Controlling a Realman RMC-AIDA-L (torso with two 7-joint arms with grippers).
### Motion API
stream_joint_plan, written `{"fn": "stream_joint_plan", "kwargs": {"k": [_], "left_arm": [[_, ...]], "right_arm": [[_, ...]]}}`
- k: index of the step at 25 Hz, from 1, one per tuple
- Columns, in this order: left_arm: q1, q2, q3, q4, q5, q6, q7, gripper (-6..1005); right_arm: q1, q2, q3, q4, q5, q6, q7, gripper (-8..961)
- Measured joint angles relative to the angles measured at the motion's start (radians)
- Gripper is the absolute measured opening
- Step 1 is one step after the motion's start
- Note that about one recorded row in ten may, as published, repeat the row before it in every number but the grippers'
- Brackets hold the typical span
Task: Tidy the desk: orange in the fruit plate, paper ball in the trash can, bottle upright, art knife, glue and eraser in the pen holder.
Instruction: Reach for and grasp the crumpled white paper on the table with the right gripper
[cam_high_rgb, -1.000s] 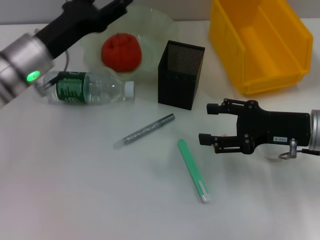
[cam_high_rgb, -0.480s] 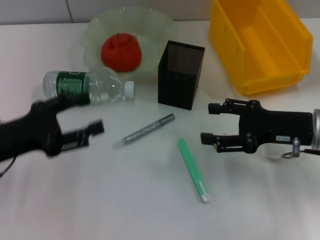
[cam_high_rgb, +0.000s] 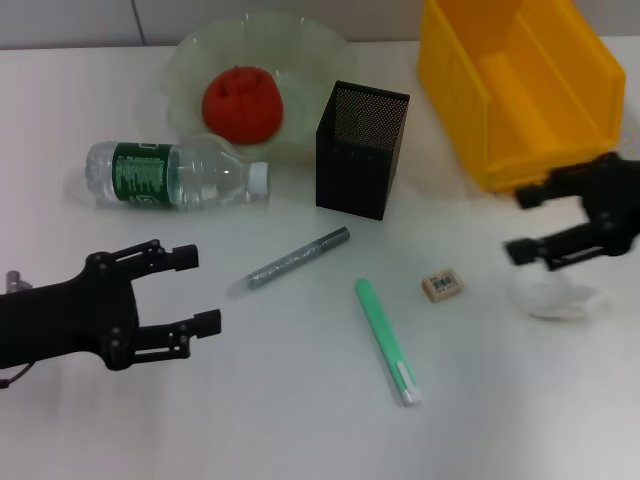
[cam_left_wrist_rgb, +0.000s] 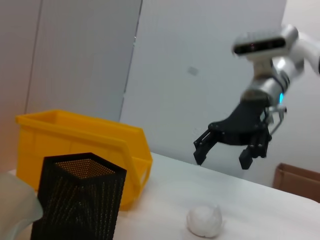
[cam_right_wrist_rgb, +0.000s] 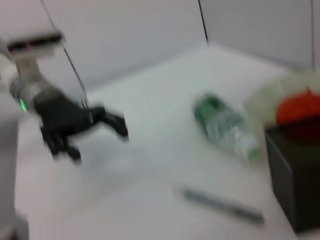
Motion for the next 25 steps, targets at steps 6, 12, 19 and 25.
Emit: {"fn": "stream_joint_plan", "kwargs": {"k": [6, 12, 19, 25], "left_arm": [[-0.008, 0.000, -0.010, 0.005, -0.003, -0.005, -0.002, 834], [-0.018, -0.008, -0.026, 0.000, -0.001, -0.011, -0.002, 831], [-0.018, -0.007, -0.028, 0.005, -0.003, -0.020, -0.010, 826], [-0.018, -0.007, -0.028, 0.006, -0.004, -0.020, -0.011, 823]], "right_arm": [[0.144, -0.008, -0.090, -0.113, -0.382, -0.072, 0.150, 828], [0.180, 0.015, -0.224, -0.102, -0.515, -0.008, 0.179, 828], [0.162, 0.048, -0.301, -0.055, -0.512, 0.101, 0.139, 828], [0.164, 0.051, -0.353, 0.046, -0.495, 0.191, 0.126, 828]]}}
